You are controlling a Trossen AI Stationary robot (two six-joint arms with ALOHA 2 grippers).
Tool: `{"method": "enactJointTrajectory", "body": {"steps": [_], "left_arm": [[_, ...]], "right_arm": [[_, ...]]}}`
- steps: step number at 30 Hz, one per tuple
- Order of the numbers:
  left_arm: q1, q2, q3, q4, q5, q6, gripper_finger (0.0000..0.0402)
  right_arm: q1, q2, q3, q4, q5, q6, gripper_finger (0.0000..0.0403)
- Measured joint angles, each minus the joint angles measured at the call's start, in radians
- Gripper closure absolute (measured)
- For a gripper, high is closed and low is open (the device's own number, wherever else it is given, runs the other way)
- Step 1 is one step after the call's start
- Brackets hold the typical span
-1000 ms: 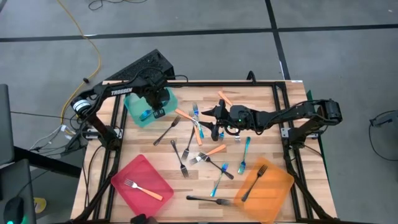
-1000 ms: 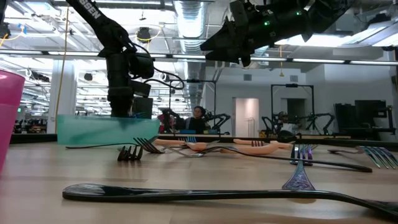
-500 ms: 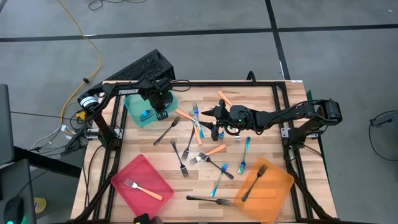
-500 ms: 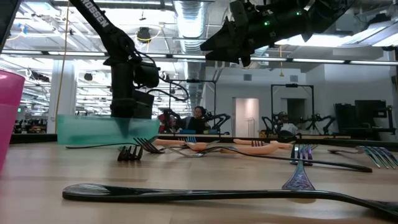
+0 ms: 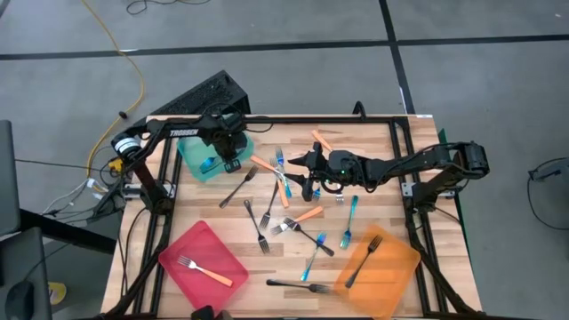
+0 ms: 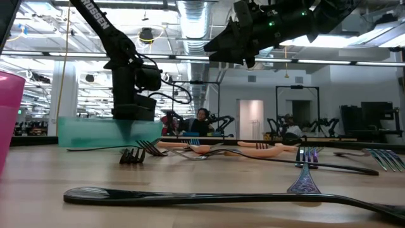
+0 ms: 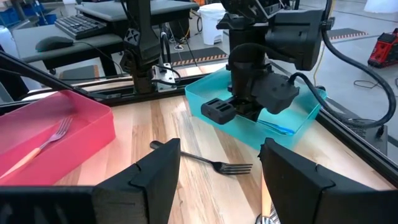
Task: Sort silverware by color (type)
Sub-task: Put the blue fork into the blue bin
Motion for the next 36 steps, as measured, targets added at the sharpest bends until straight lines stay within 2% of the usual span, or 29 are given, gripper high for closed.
{"method": "enactJointTrajectory", "body": {"steps": [19,36], "left_arm": [[0.0,0.0,-0.009,0.013,-0.027,-0.009,0.0399],[0.0,0.0,-0.001,0.037,-0.029,-0.022,0.034]], "right_arm": [[0.0,0.0,0.0,0.0,0.0,0.0,0.0161],[0.0,0.0,0.0,0.0,0.0,0.0,0.0161]]}}
